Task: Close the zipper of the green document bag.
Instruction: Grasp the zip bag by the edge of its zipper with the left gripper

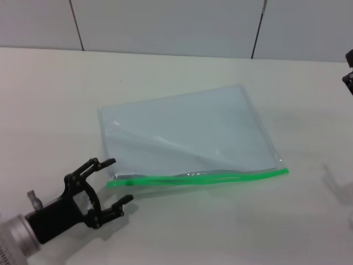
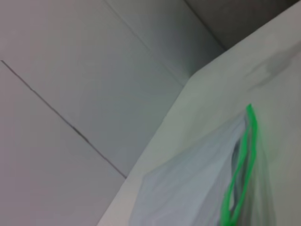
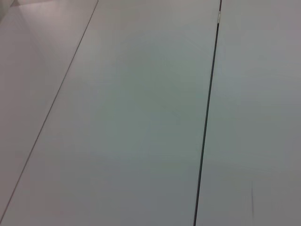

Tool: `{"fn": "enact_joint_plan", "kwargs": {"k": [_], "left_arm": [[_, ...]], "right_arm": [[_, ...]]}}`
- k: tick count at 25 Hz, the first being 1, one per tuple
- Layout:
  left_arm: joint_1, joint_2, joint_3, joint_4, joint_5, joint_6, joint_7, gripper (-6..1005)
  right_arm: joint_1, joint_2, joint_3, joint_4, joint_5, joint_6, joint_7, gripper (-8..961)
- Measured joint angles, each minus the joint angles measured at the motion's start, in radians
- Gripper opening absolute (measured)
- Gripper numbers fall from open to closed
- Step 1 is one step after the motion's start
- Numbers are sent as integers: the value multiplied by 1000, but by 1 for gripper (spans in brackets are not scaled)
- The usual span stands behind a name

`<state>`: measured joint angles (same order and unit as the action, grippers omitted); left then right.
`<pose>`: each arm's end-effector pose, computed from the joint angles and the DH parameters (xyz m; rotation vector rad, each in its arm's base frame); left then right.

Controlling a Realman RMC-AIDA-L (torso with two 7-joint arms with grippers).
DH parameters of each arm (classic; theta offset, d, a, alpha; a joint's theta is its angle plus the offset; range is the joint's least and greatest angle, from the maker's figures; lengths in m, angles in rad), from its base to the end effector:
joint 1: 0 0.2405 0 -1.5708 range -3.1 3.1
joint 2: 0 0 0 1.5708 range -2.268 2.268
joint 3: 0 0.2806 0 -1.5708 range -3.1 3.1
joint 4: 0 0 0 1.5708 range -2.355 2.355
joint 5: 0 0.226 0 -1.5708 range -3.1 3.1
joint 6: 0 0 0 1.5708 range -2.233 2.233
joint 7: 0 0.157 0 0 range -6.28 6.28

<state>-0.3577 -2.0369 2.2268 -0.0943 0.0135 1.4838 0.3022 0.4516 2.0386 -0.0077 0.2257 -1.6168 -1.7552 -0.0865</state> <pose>-0.3754 0.2516 -0.0735 -2.2370 0.3957 -0.3513 0.2901 0.3116 -0.0186 -1.5768 -0.0165 0.9826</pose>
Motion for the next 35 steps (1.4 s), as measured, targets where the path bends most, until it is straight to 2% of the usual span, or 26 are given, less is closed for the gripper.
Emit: {"fn": "enact_joint_plan", "kwargs": {"k": [18,30,35], "left_arm": [[-136,3,1,21,-31,-193,-1,846],[-162,3,8,88,-14,-280,12,845],[-174,3,8,90,12,-288,22,723]], "right_arm": [[1,0,0,4,0,-3,-1,878],[1,0,0,4,-1,-9,-1,877],[1,0,0,5,-2,-9,-1,877]]}}
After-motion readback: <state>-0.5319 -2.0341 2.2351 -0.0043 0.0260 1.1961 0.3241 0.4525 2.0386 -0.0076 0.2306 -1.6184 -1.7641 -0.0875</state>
